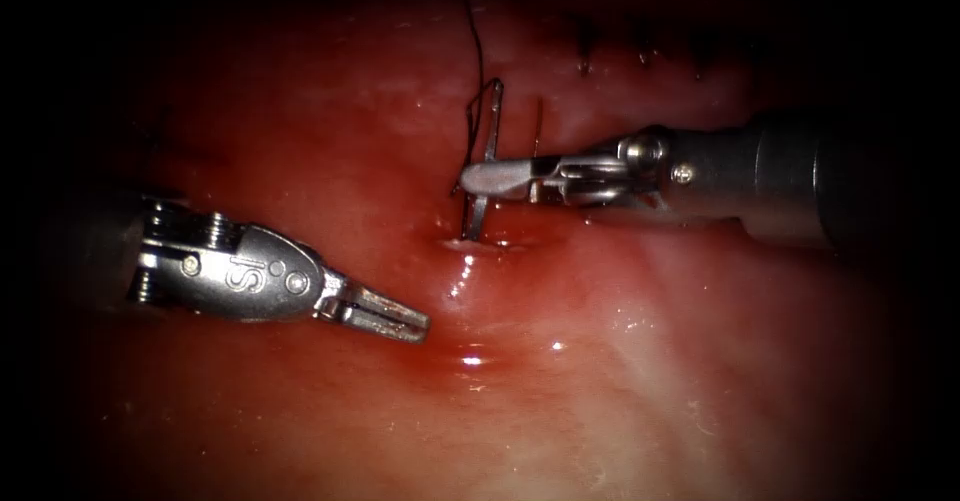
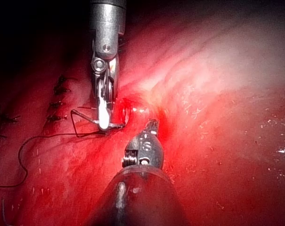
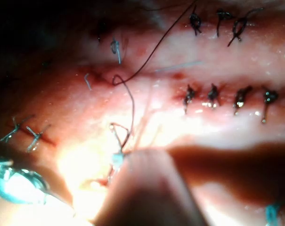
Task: Wound Closure
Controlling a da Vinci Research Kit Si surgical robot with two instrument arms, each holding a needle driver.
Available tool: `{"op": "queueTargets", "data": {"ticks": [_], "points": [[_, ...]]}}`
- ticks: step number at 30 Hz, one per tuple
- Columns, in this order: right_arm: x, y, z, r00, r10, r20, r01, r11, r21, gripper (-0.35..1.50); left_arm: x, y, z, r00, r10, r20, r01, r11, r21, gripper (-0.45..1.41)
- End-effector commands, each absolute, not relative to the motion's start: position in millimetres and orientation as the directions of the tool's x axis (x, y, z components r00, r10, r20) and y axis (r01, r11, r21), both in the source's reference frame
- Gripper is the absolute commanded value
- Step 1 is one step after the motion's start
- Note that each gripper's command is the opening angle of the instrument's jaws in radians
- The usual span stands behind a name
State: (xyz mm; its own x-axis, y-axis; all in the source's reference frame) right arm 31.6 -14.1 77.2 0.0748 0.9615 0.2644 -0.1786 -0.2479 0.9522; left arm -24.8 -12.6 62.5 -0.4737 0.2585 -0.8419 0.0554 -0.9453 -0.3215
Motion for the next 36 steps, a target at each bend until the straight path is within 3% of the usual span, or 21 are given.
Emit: {"op": "queueTargets", "data": {"ticks": [1,11,22,31,36], "points": [[32.4,-14.1,77.6,0.076,0.962,0.263,-0.177,-0.247,0.953,-0.35,-25.7,-12.5,63.3,-0.478,0.266,-0.837,0.040,-0.945,-0.324,-0.45],[32.8,-14.5,77.4,0.072,0.962,0.263,-0.178,-0.247,0.952,-0.35,-28.8,-11.5,64.8,-0.461,0.282,-0.841,-0.074,-0.957,-0.280,-0.45],[33.5,-16.1,76.5,0.135,0.946,0.293,-0.116,-0.279,0.953,-0.35,-26.3,-8.6,66.9,-0.451,0.341,-0.825,-0.235,-0.937,-0.259,-0.45],[33.4,-15.9,73.6,0.114,0.963,0.243,0.026,-0.247,0.969,-0.35,-25.6,-8.7,68.0,-0.452,0.340,-0.825,-0.237,-0.937,-0.256,-0.45],[33.6,-16.1,72.9,0.119,0.962,0.246,0.023,-0.251,0.968,-0.35,-25.6,-8.7,68.1,-0.452,0.340,-0.825,-0.236,-0.937,-0.257,-0.45]]}}
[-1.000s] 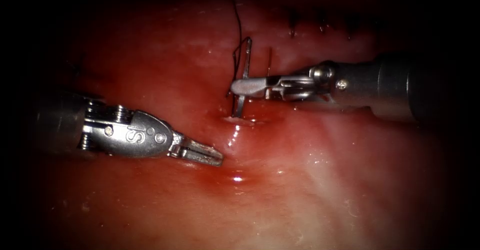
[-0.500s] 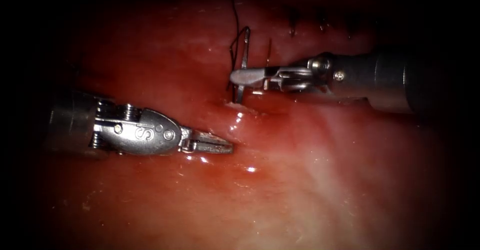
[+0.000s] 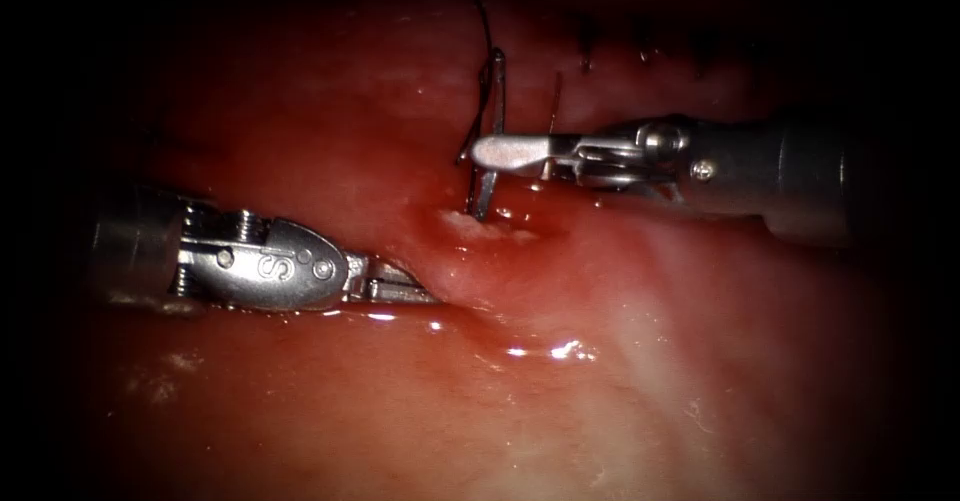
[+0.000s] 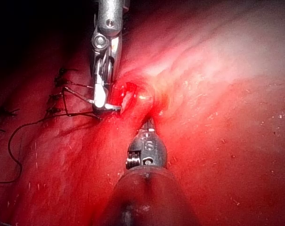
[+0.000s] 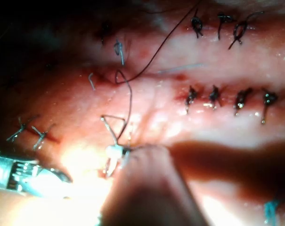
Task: Wound Closure
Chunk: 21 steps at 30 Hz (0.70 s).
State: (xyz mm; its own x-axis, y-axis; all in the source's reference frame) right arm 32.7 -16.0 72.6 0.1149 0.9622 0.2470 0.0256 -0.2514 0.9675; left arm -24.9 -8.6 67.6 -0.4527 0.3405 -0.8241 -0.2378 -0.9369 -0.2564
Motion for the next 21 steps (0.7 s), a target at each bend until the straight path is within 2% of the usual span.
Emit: {"op": "queueTargets", "data": {"ticks": [1,21], "points": [[33.8,-16.4,72.8,0.121,0.962,0.246,0.024,-0.250,0.968,-0.35,-25.7,-8.8,68.1,-0.452,0.340,-0.825,-0.237,-0.937,-0.256,-0.45],[35.5,-19.3,69.1,0.088,0.960,0.265,-0.019,-0.264,0.964,-0.35,-25.8,-9.2,68.5,-0.452,0.336,-0.826,-0.235,-0.938,-0.253,-0.45]]}}
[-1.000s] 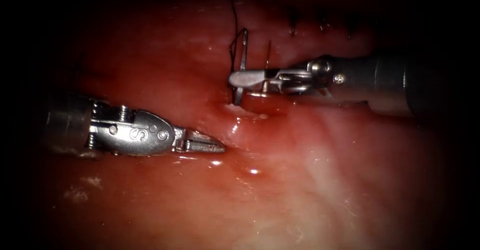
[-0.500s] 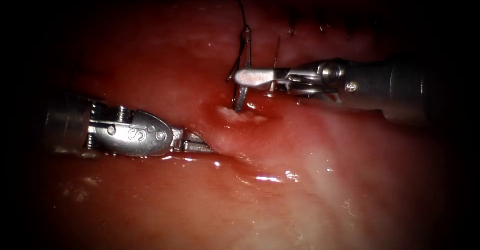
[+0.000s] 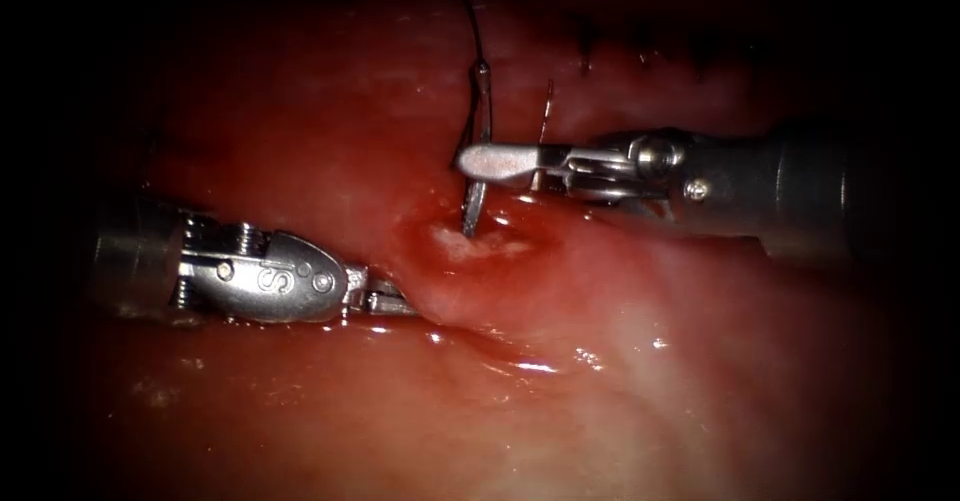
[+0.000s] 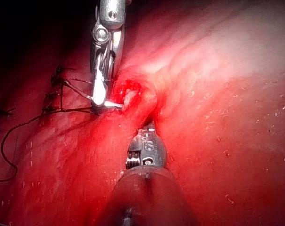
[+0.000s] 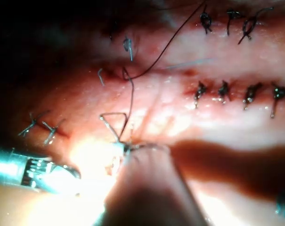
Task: Wound Closure
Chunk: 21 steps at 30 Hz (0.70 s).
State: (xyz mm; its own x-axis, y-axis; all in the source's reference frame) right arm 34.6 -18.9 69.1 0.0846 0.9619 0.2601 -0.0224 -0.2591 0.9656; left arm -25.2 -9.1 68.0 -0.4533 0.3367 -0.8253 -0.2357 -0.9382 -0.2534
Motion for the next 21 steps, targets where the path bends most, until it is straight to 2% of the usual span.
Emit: {"op": "queueTargets", "data": {"ticks": [1,18,21], "points": [[35.7,-19.3,68.9,0.087,0.960,0.266,-0.019,-0.265,0.964,-0.35,-25.8,-9.2,68.5,-0.452,0.336,-0.826,-0.235,-0.938,-0.253,-0.45],[36.8,-20.6,68.2,0.091,0.941,0.326,-0.106,-0.317,0.943,-0.35,-25.6,-9.1,68.5,-0.452,0.336,-0.826,-0.234,-0.939,-0.253,-0.45],[36.4,-19.5,68.9,0.028,0.970,0.242,-0.129,-0.236,0.963,-0.35,-25.6,-9.1,68.5,-0.452,0.336,-0.826,-0.234,-0.939,-0.253,-0.45]]}}
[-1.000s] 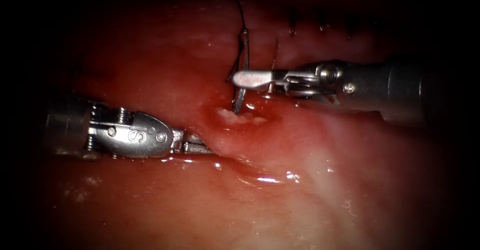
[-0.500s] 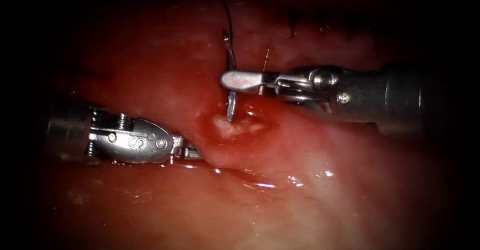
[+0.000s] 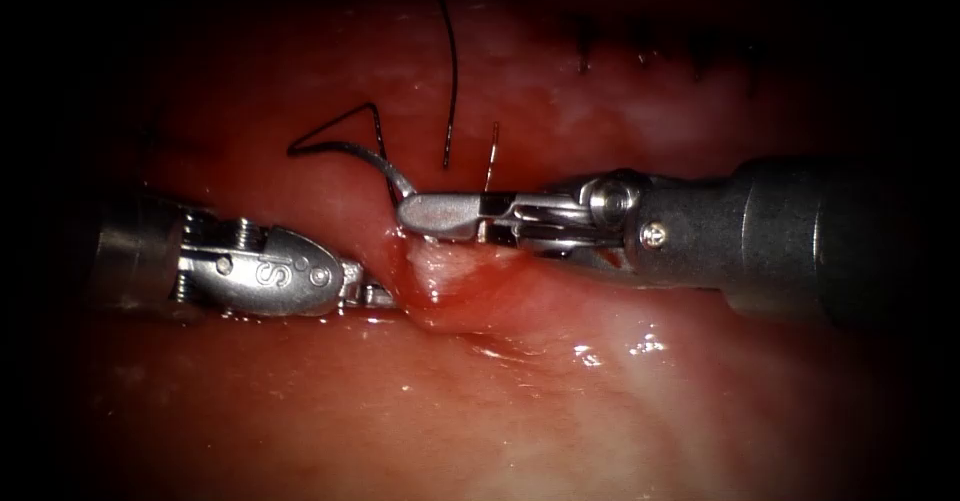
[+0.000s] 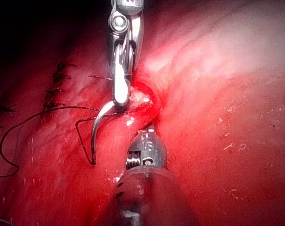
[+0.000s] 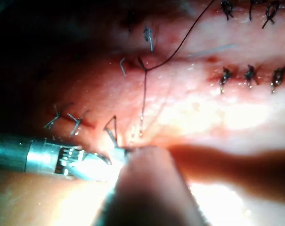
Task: Wound Closure
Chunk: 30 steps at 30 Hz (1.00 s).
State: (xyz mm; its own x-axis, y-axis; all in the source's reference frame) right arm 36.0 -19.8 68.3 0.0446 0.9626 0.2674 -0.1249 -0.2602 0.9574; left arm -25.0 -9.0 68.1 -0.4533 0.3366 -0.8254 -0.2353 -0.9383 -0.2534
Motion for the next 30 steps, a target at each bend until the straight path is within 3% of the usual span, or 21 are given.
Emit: {"op": "queueTargets", "data": {"ticks": [1,3,4,5,7,13,17,23,25,26,27,28,30], "points": [[36.2,-18.8,69.2,-0.023,0.986,0.167,-0.133,-0.169,0.977,-0.35,-25.6,-9.2,68.5,-0.451,0.336,-0.827,-0.232,-0.939,-0.255,-0.45],[35.6,-17.7,69.8,-0.101,0.990,0.095,-0.131,-0.108,0.986,0.59,-25.6,-9.2,68.5,-0.449,0.336,-0.828,-0.234,-0.938,-0.254,-0.45],[35.2,-17.0,70.1,-0.147,0.988,0.039,-0.131,-0.058,0.990,0.98,-25.6,-9.2,68.5,-0.448,0.336,-0.828,-0.231,-0.939,-0.256,-0.45],[34.7,-16.4,70.3,-0.176,0.984,0.011,-0.134,-0.035,0.990,1.13,-25.6,-9.3,68.5,-0.451,0.336,-0.827,-0.231,-0.939,-0.256,-0.45],[33.6,-15.1,70.6,-0.215,0.975,-0.063,-0.162,0.028,0.986,1.26,-25.7,-9.3,68.4,-0.450,0.337,-0.827,-0.228,-0.939,-0.258,-0.45],[29.9,-12.2,70.2,-0.221,0.921,-0.320,-0.330,0.239,0.913,1.26,-25.7,-9.4,68.3,-0.451,0.338,-0.826,-0.226,-0.939,-0.260,-0.45],[29.0,-11.5,69.6,-0.104,0.884,-0.456,-0.469,0.361,0.806,1.28,-25.8,-9.4,68.3,-0.452,0.338,-0.825,-0.221,-0.939,-0.263,-0.45],[29.6,-11.0,69.1,0.129,0.804,-0.581,-0.549,0.545,0.634,1.31,-25.9,-9.5,68.3,-0.451,0.338,-0.826,-0.220,-0.939,-0.264,-0.45],[29.9,-10.9,69.0,0.240,0.769,-0.593,-0.545,0.612,0.573,1.13,-26.0,-9.6,68.3,-0.453,0.337,-0.825,-0.217,-0.940,-0.265,-0.45],[30.1,-10.8,68.9,0.292,0.762,-0.578,-0.540,0.630,0.557,0.94,-26.1,-9.6,68.4,-0.453,0.337,-0.826,-0.215,-0.940,-0.266,-0.45],[30.5,-10.4,68.9,0.358,0.746,-0.561,-0.524,0.658,0.541,0.62,-26.1,-9.7,68.4,-0.455,0.337,-0.824,-0.215,-0.940,-0.266,-0.45],[30.9,-10.0,68.9,0.391,0.748,-0.536,-0.521,0.660,0.542,0.61,-26.2,-9.7,68.4,-0.455,0.337,-0.824,-0.215,-0.940,-0.266,-0.45],[31.9,-9.1,69.2,0.430,0.747,-0.507,-0.500,0.664,0.556,0.83,-26.2,-9.8,68.4,-0.459,0.337,-0.822,-0.211,-0.940,-0.267,-0.45]]}}
